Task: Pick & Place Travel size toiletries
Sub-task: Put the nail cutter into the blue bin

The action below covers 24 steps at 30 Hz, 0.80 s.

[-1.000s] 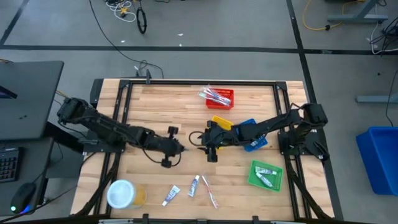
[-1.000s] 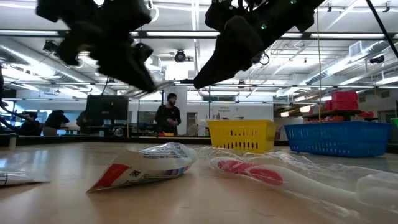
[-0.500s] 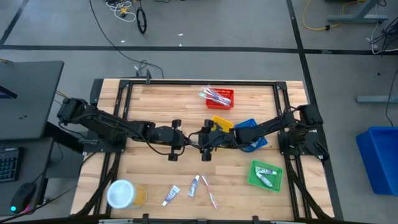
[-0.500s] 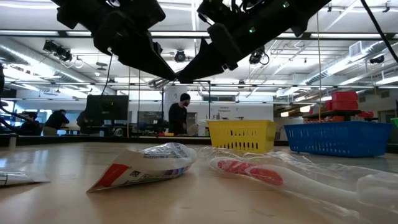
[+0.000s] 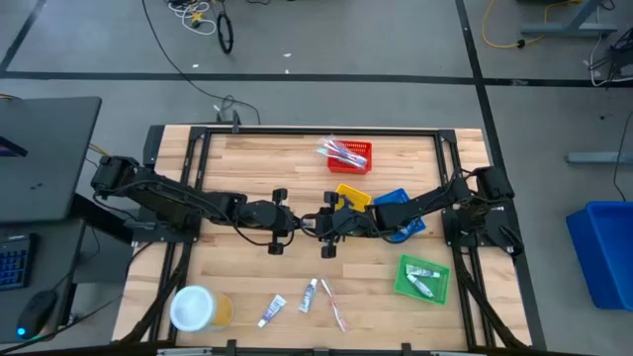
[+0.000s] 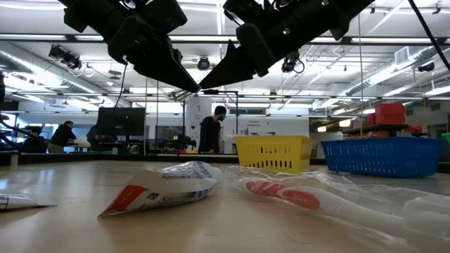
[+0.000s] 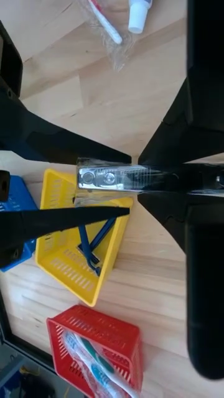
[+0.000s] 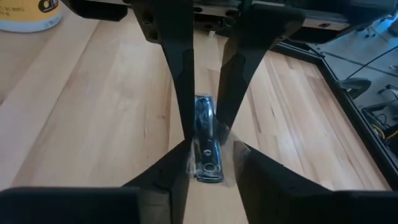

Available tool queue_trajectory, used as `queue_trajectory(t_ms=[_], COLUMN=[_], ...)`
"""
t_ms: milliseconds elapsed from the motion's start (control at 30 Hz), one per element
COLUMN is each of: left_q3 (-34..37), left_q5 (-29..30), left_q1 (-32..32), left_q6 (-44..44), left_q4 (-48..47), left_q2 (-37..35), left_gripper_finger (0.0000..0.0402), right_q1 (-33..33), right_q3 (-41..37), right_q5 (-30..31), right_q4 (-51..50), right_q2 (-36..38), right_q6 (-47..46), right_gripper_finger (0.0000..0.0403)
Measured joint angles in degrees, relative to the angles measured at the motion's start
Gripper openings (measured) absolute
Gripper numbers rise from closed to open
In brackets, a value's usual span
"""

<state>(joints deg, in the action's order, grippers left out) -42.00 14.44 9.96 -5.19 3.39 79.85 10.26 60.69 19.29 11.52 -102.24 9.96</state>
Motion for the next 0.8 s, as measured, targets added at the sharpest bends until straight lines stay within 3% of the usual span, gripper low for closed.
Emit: queue_trajectory(t_ms=[433, 800], left_q3=[0.0, 0.0], left_q5=[-0.1, 0.1], left_q1=[0.0, 0.0], left_q6=[0.0, 1.3], left_q4=[-0.1, 0.5], left_q2=[0.0, 0.0], left_gripper_finger=[0.0079, 0.0092], right_q1=[0.0, 0.6], right_q3=[0.0, 0.0], right_q5=[-1.8, -1.8], right_q4=[0.0, -0.6], right_q2=[0.0, 0.0], right_q6=[1.2, -3.0], right_gripper_finger=[0.0059, 0.0053])
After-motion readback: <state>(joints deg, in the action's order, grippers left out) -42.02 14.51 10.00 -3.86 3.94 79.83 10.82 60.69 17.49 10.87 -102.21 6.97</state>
